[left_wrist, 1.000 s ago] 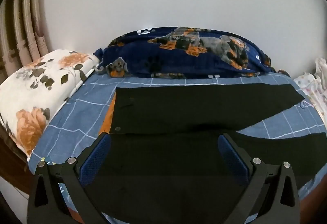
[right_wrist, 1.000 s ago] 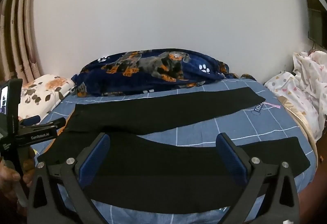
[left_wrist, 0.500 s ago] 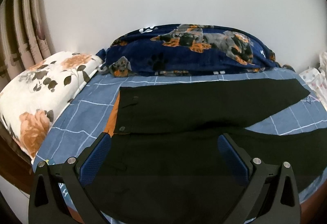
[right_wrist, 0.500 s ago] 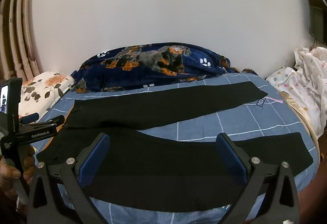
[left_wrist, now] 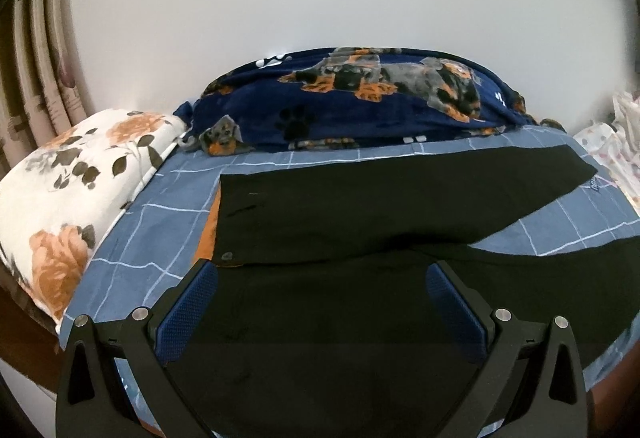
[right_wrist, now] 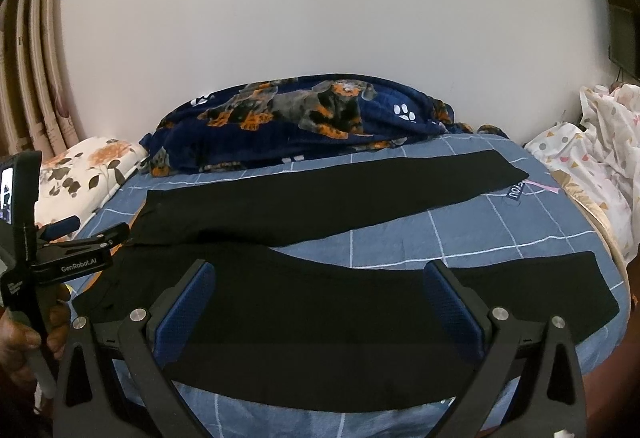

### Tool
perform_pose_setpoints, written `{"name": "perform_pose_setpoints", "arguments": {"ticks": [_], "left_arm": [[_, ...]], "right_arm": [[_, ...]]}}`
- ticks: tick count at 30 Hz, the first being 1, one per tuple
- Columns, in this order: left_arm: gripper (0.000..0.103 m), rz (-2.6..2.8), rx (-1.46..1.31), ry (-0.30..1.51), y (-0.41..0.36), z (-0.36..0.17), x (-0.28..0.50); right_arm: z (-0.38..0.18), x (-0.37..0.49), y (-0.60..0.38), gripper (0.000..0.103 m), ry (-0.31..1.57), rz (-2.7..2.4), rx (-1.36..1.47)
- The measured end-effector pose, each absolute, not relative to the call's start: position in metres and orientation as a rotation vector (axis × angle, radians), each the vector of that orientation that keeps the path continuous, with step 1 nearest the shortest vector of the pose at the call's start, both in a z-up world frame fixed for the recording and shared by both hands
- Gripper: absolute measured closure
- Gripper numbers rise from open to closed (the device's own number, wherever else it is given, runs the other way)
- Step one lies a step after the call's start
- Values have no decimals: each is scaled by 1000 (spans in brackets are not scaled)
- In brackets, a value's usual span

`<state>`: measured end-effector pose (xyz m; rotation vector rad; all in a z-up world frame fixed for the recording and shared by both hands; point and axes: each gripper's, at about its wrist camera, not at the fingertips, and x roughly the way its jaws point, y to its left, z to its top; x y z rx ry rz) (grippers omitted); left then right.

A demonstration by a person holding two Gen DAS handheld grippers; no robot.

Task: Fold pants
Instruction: 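Hover both grippers over the black trousers, approaching the waistband area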

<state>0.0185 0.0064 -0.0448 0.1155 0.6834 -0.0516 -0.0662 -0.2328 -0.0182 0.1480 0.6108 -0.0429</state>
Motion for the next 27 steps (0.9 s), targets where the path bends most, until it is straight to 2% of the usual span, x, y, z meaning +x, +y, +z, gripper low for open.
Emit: {"name": "perform_pose_setpoints", "arguments": {"ticks": [14,27], "left_arm": [[0,-99,32,703,15,-50,26],[0,-67,75,716,15,-57,29]], "right_arm": [[-19,-68,-229,0,616,-38,152],[-21,-67,-229,0,621,-38,155]]}}
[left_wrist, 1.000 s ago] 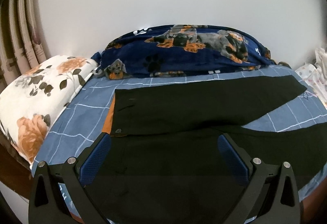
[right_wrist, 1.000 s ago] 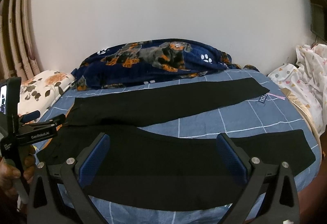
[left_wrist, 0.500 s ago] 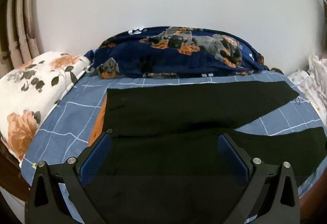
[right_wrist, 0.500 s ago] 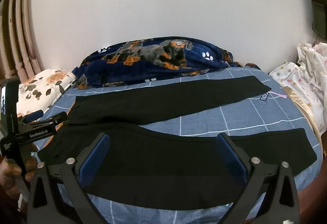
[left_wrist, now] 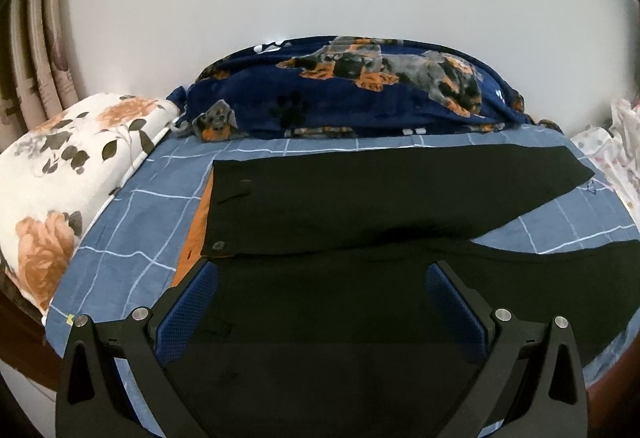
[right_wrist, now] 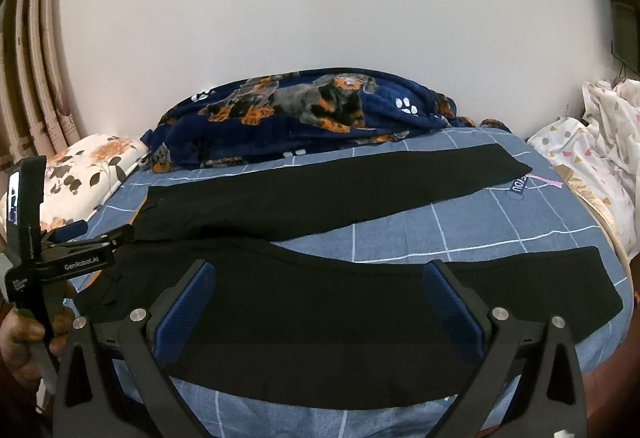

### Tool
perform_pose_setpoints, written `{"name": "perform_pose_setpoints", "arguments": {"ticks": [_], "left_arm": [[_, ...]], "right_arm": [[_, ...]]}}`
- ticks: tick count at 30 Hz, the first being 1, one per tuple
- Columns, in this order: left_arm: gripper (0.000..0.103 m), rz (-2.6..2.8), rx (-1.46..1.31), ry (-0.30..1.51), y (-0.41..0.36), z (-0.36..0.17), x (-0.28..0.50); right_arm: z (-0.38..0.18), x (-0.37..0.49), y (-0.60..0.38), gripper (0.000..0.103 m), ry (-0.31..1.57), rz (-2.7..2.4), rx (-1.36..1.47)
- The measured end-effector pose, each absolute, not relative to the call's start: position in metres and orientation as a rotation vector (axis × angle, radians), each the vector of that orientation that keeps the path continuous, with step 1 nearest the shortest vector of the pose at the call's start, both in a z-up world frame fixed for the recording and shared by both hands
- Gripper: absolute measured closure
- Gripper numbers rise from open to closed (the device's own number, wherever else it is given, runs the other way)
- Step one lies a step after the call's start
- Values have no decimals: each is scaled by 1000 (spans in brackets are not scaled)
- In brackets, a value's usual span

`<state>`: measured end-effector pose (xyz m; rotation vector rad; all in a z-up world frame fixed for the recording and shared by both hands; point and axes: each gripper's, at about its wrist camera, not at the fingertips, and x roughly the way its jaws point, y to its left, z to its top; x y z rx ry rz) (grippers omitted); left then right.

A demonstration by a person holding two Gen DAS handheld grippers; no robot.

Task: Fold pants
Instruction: 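Hover both grippers over the black trousers, approaching the waistband area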

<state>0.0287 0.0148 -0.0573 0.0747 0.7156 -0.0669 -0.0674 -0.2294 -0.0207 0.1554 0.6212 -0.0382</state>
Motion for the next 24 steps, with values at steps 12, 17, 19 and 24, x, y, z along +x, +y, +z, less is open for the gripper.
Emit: {"name": "perform_pose_setpoints", "arguments": {"ticks": [12,17,19,24], "left_arm": [[0,-37,97,717,17,-60,33],[0,-16,97,726,24,-59,42],[0,-11,95,730,28,-58,46],[0,1,102,745,36,-59,57]], "right_arm": [[-25,-66,-232,0,633,-36,160],[-26,-63,-236,0,645,-48,168],[-24,-60,-238,0,650,-48,179],[-18,-53,-235,0,645,-36,175]]}}
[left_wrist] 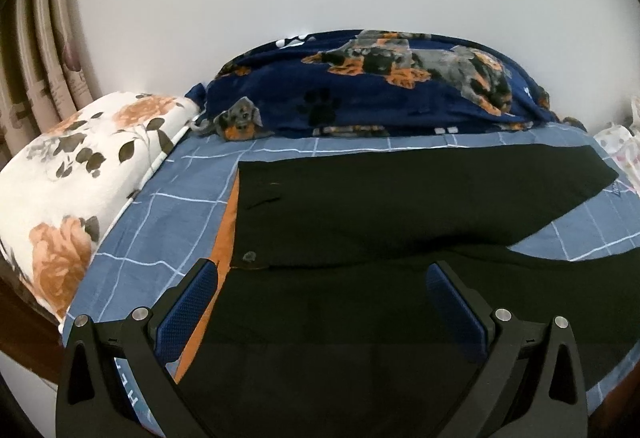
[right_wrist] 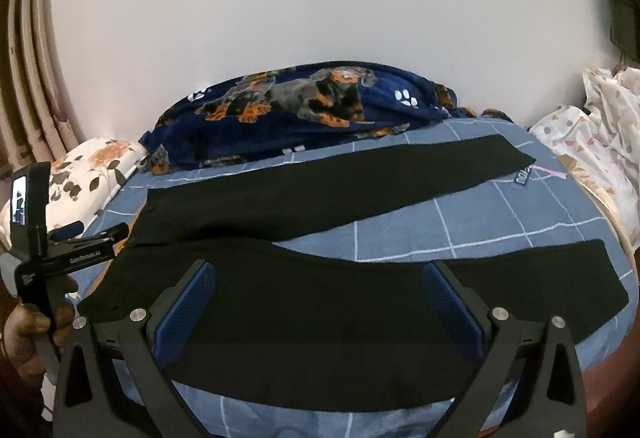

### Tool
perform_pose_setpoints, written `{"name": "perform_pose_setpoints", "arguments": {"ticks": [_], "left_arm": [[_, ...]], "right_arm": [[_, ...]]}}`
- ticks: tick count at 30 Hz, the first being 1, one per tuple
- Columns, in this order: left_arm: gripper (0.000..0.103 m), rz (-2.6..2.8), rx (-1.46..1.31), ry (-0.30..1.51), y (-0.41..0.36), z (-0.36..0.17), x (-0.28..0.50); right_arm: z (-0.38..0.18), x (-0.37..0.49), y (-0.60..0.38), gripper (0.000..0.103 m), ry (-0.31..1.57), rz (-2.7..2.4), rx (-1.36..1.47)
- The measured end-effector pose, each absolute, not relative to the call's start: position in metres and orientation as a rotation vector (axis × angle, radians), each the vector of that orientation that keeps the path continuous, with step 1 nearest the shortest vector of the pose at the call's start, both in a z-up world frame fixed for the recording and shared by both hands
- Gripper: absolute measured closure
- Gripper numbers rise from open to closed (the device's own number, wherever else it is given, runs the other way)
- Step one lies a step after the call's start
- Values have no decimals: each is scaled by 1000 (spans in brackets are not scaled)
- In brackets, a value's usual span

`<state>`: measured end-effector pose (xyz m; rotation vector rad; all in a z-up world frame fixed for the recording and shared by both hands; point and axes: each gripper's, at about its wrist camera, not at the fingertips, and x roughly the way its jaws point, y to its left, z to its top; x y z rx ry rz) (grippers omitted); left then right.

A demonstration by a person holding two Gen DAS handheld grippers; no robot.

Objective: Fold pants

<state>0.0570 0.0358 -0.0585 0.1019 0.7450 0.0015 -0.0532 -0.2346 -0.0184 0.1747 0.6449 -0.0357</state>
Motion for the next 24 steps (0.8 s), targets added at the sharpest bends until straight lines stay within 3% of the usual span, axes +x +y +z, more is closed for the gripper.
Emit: {"name": "perform_pose_setpoints", "arguments": {"ticks": [14,24], "left_arm": [[0,14,149,820,64,-74,108],[0,-110,41,845,132,-82,182]], "right_arm": [[-27,-22,-219,0,708,3,150],[-45,3,-214,0,777,4,141]]}}
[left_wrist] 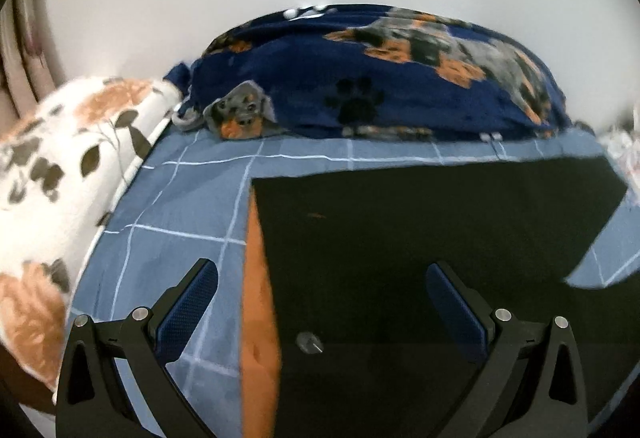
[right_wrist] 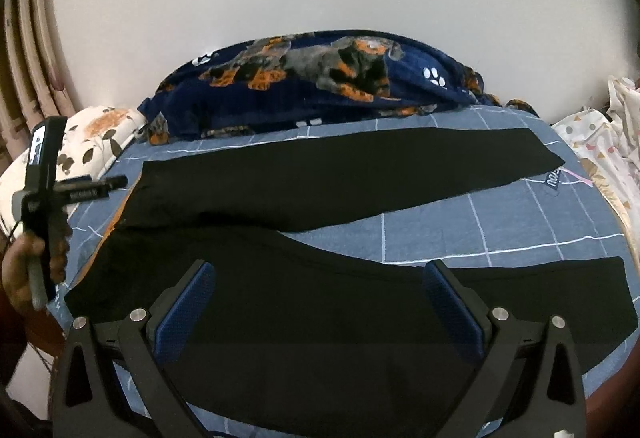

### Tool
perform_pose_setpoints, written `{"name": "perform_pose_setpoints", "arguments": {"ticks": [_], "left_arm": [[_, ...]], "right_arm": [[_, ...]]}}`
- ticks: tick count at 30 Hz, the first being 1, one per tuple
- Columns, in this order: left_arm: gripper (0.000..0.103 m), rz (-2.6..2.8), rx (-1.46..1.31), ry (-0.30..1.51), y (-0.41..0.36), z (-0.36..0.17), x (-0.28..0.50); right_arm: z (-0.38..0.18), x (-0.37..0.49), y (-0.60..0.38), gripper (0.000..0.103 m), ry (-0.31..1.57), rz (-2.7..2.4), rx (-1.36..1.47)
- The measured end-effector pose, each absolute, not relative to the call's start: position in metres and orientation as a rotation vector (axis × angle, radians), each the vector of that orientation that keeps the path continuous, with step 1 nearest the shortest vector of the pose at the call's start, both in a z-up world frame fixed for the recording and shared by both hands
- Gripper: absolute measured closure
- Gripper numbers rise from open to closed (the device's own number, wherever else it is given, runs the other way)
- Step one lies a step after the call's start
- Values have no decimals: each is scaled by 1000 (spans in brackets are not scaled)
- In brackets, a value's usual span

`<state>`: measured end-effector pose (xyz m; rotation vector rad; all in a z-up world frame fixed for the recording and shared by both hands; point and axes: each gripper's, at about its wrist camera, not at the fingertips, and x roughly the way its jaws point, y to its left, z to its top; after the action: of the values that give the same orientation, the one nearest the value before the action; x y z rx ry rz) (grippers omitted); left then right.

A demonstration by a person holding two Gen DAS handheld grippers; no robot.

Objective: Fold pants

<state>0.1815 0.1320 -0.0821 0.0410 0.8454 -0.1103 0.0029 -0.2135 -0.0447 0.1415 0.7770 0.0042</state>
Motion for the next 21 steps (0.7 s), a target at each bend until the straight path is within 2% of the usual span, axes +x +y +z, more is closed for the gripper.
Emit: {"name": "perform_pose_setpoints", "arguments": {"ticks": [3,4,5,7,21], "left_arm": [[3,-167,-51,883,169,-94,214],[14,-179,-49,897,176,-99,224],[30,-194,-39,914,182,-103,233],[43,-228,-21,975,190,-116,254],[43,-383,-16,1069,190,-160,334]], "right_arm": [[-51,8,-214,0,796,2,142],[-53,8,-214,0,803,1,142],[-56,10,-215,0,813,0,143],[-62,14,-216,0,834,-4,144],[-87,33,-213,0,927,-21,128]]}}
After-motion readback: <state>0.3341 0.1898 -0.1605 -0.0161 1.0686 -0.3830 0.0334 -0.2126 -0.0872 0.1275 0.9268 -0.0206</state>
